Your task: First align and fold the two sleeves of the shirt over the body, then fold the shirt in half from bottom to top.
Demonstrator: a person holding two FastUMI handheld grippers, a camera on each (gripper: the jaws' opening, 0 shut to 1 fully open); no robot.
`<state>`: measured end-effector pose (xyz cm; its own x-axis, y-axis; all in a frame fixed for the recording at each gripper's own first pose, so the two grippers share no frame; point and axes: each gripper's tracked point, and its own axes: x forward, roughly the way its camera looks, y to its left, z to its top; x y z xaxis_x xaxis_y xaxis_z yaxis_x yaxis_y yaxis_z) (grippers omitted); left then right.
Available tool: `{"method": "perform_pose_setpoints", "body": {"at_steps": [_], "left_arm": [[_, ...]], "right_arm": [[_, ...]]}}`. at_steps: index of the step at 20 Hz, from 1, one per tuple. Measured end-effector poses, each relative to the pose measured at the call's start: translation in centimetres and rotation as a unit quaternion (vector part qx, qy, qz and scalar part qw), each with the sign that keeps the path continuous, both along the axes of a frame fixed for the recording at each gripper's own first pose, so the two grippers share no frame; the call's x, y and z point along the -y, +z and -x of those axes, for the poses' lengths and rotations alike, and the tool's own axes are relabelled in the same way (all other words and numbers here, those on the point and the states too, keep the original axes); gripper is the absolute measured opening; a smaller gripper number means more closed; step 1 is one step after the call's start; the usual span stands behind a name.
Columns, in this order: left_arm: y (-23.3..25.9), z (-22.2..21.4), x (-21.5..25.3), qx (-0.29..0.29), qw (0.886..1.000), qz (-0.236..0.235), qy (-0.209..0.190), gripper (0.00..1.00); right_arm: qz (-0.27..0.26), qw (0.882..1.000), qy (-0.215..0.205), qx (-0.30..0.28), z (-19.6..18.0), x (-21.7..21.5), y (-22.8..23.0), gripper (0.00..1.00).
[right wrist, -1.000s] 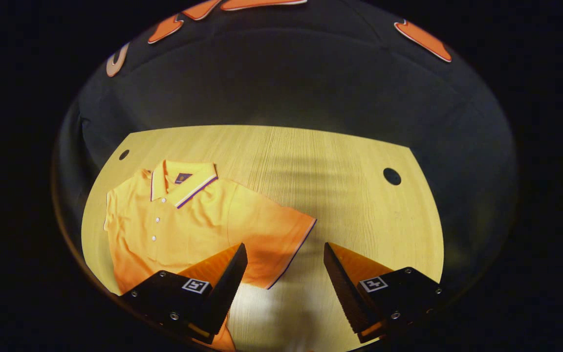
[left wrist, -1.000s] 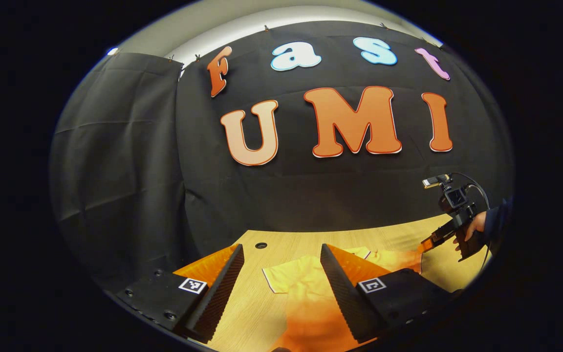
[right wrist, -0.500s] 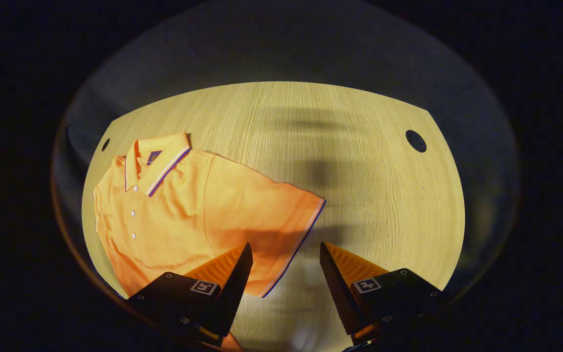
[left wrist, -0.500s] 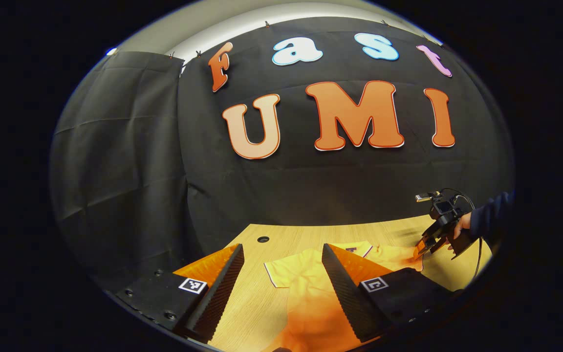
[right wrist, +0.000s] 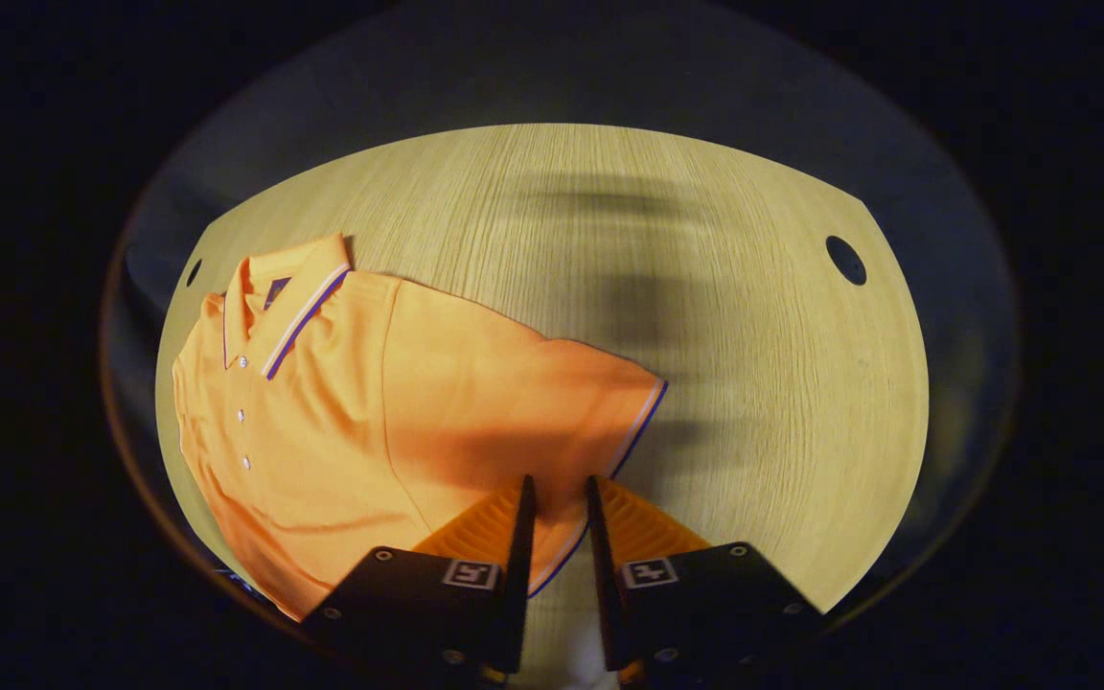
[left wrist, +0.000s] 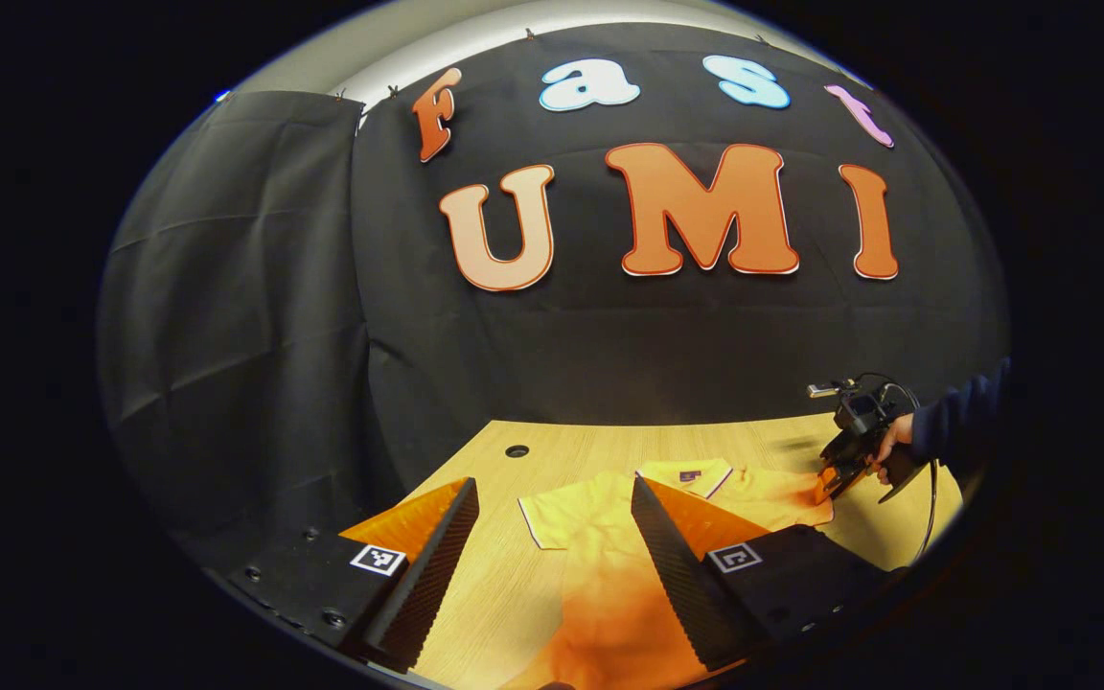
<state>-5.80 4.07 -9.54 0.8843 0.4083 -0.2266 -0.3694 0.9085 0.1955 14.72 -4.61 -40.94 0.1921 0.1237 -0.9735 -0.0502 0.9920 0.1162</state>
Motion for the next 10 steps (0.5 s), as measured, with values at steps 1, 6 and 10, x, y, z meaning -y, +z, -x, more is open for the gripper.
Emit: {"method": "perform_pose_setpoints", "body": {"at_steps": [1, 6, 10], "left_arm": [[0.0, -0.1, -0.1, 0.000, 1.000, 0.001, 0.000, 0.98], [0.1, 0.1, 0.0, 0.003, 1.000, 0.001, -0.001, 0.98], [-0.5, 0.1, -0.3, -0.001, 1.000, 0.009, 0.003, 0.98]], "right_arm": [[-0.005, 1.000, -0.004, 0.002, -0.2, 0.2, 0.1, 0.18], [-0.057, 0.998, -0.015, 0.022, -1.2, -1.7, 2.2, 0.08], [-0.064, 0.997, 0.010, 0.042, -2.1, -3.3, 4.7, 0.08]]}}
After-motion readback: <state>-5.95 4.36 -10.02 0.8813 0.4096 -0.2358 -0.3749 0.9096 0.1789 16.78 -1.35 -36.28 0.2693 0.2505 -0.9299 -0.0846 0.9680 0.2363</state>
